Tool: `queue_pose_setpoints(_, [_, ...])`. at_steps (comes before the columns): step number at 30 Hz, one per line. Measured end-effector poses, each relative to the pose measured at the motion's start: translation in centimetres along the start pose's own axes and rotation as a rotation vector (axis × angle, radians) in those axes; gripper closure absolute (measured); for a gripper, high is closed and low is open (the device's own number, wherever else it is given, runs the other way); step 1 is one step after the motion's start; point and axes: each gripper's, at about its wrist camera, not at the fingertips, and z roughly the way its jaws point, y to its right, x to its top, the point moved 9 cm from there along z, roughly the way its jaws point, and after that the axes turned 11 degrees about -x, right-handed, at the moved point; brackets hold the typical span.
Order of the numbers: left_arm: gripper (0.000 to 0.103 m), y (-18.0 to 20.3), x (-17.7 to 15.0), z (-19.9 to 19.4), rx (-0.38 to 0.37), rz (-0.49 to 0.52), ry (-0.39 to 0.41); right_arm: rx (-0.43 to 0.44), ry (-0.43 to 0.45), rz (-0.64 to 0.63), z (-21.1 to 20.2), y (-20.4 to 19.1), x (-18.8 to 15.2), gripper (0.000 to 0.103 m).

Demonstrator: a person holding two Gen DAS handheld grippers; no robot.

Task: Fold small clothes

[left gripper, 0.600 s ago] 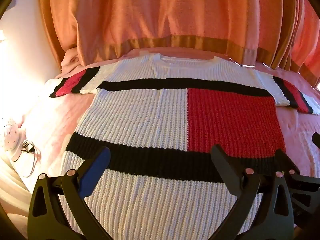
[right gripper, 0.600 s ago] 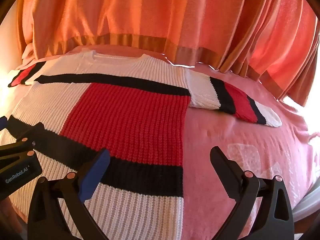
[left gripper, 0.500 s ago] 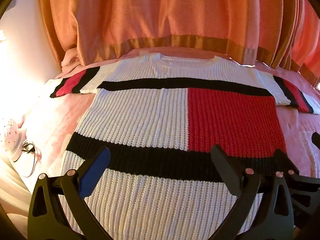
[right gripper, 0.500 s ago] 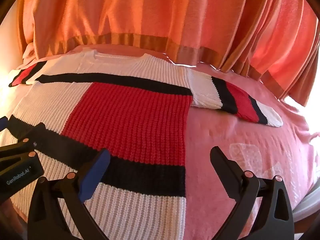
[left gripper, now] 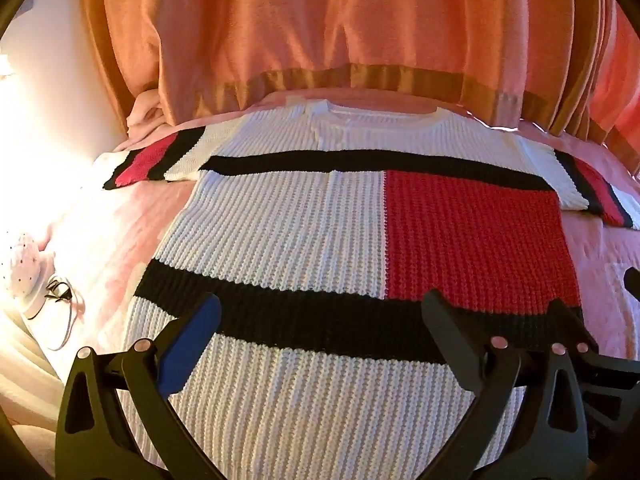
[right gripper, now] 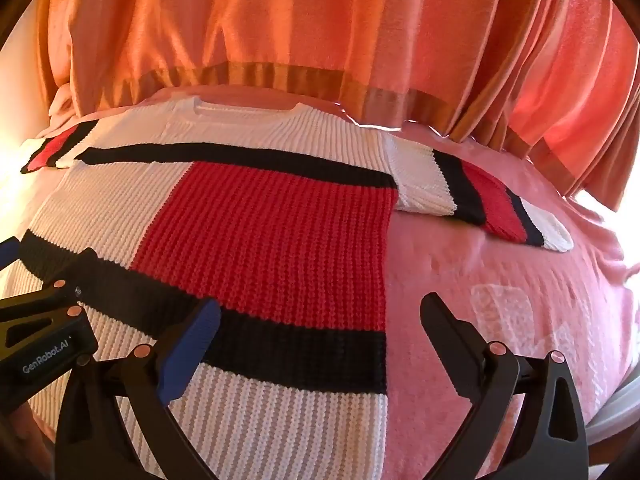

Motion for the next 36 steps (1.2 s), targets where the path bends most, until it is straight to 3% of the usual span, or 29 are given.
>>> queue_pose_setpoints(36, [0.005, -0.2, -0.12, 0.49, 0.042, 0.001, -0.002, 0.053, -0.045, 0.037, 0.69, -0.78, 0.26, 0.005])
